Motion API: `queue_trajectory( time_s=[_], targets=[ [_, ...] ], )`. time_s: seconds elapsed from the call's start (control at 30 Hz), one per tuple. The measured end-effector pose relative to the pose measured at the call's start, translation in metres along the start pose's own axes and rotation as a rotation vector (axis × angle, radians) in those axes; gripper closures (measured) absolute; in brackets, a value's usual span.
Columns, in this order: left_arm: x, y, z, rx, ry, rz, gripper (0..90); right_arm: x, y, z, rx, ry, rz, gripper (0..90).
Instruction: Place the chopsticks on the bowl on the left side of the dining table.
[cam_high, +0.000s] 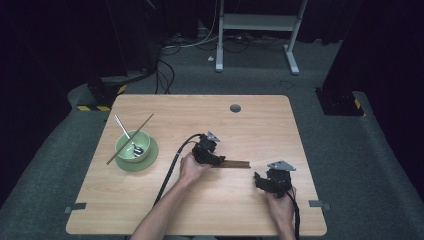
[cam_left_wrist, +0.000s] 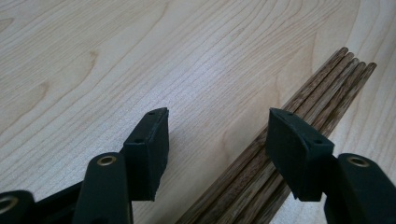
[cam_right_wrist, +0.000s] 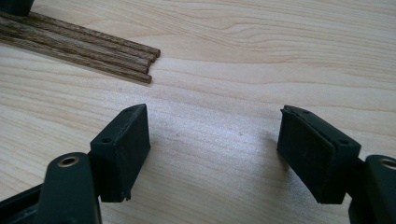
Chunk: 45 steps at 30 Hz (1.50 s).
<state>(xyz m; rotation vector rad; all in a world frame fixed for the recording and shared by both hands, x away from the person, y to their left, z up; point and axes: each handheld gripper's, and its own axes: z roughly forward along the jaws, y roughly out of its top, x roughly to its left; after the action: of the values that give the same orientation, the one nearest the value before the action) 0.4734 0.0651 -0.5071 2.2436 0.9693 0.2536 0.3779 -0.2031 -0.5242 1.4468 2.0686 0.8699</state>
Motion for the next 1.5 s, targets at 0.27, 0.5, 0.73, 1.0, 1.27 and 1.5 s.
queue_trajectory(
  time_s=[0.27, 0.5, 0.73, 1.0, 1.27, 1.5],
  targets=[
    [0.003, -0.003, 0.0, 0.005, 0.005, -0.004, 40.4, 0.0, 0.0, 0.0, 0.0, 0.0, 0.0, 24.9],
    [0.008, -0.005, -0.003, 0.004, 0.023, -0.011, 41.7, 0.0, 0.0, 0.0, 0.0, 0.0, -0.001, 24.9],
    [0.013, -0.006, -0.005, 0.013, 0.048, -0.001, 44.6, 0.0, 0.0, 0.0, 0.0, 0.0, -0.001, 24.9],
    [0.015, -0.005, -0.005, 0.023, 0.075, 0.029, 50.2, 0.0, 0.0, 0.0, 0.0, 0.0, 0.0, 24.9],
    [0.018, -0.003, -0.006, 0.038, 0.085, 0.044, 56.3, 0.0, 0.0, 0.0, 0.0, 0.0, -0.001, 24.9],
    [0.023, -0.003, -0.006, 0.034, 0.087, 0.038, 61.5, 0.0, 0.0, 0.0, 0.0, 0.0, 0.0, 24.9]
  ],
)
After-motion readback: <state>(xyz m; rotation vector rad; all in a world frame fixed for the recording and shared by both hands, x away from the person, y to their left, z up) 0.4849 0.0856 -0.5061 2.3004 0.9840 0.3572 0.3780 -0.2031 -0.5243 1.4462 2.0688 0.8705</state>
